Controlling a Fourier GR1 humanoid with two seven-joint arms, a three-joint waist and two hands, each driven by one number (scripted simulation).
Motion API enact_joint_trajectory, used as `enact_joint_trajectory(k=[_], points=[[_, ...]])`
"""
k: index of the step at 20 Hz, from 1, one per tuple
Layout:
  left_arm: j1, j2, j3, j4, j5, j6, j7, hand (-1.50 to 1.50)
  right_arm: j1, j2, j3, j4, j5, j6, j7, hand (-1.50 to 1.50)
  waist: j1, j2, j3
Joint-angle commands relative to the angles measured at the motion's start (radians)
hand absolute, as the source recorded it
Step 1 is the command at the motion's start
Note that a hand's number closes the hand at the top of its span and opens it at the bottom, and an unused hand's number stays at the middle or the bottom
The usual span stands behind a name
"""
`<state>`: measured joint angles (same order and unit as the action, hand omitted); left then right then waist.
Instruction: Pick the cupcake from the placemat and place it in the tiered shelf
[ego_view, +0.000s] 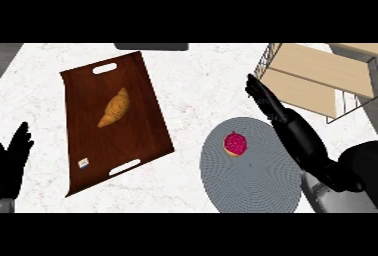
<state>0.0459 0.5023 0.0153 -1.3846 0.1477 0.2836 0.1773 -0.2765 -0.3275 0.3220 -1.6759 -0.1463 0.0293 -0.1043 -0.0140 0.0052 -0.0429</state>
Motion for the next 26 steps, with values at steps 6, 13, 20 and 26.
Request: enact_joint_trajectory(k=[6,13,20,26], points=[[-0.099,-0.17,-0.095,0.01,0.114,-0.116,0.043,0.0,-0.139,-0.22,-0.33,0.333,-0.131,0.205,-0.188,1.5,0.026,0.017,0.046],[-0.12,-0.196,-0.111,0.083,0.137,-0.184,0.046,0.0,-0.213,-0.269,-0.305,0.799,-0.006,0.299,-0.241,-1.5,0.048,0.011,0.045],[-0.107,-0.234,-0.117,0.108,0.102,-0.159,0.028,0.0,-0.253,-0.357,-0.187,0.83,0.123,0.562,-0.399,-1.5,0.028,0.0,0.043],[-0.092,-0.201,-0.066,0.071,0.143,-0.203,0.062,0.0,-0.251,-0.39,-0.162,0.607,0.116,0.65,-0.21,-1.5,0.008,-0.01,0.041]])
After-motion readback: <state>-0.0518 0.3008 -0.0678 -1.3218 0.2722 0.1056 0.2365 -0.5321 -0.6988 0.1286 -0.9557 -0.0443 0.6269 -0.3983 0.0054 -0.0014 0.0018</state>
